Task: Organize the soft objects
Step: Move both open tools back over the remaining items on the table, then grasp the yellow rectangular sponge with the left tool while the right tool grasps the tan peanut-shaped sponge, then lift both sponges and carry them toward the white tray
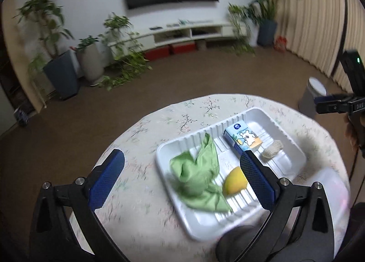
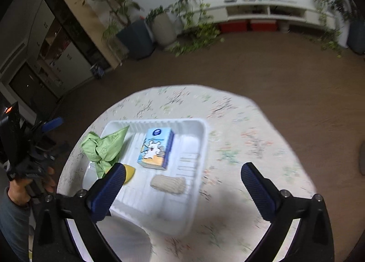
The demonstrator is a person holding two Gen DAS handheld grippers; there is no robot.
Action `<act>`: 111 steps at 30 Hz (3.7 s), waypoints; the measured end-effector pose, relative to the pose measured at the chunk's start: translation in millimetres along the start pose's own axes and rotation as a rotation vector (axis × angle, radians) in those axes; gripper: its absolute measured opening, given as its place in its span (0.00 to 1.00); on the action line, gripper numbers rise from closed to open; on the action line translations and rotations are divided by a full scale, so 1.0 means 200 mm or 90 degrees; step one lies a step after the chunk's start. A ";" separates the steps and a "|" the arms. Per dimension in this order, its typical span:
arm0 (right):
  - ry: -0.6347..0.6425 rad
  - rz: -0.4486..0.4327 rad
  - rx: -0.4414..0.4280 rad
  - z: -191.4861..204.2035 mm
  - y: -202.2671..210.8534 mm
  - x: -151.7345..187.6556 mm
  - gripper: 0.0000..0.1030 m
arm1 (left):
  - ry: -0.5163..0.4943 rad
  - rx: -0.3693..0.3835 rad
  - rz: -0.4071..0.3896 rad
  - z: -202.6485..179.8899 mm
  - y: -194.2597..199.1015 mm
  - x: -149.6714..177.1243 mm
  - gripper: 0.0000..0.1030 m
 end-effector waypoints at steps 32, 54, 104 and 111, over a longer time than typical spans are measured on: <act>0.133 0.065 0.107 0.41 0.25 1.33 1.00 | -0.073 0.048 0.062 -0.52 0.71 1.28 1.00; 0.143 0.135 0.081 0.36 0.01 1.36 0.93 | -0.214 0.150 0.130 -0.64 0.49 1.36 0.94; 0.001 0.032 0.093 0.15 0.59 1.36 0.44 | 0.176 0.041 0.089 0.12 0.73 1.25 0.51; -0.050 -0.055 0.152 -0.14 0.84 1.00 0.44 | 0.197 -0.006 0.049 0.37 0.64 0.88 0.51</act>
Point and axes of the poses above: each gripper's, at about its wrist camera, not at the fingertips, and y roughly against the way its jaws point, z to its left, x to its underside, the point moved 10 cm from there along -y, roughly the way its jaws point, and after that the axes turned 15 degrees about -x, right-handed, at the moved point
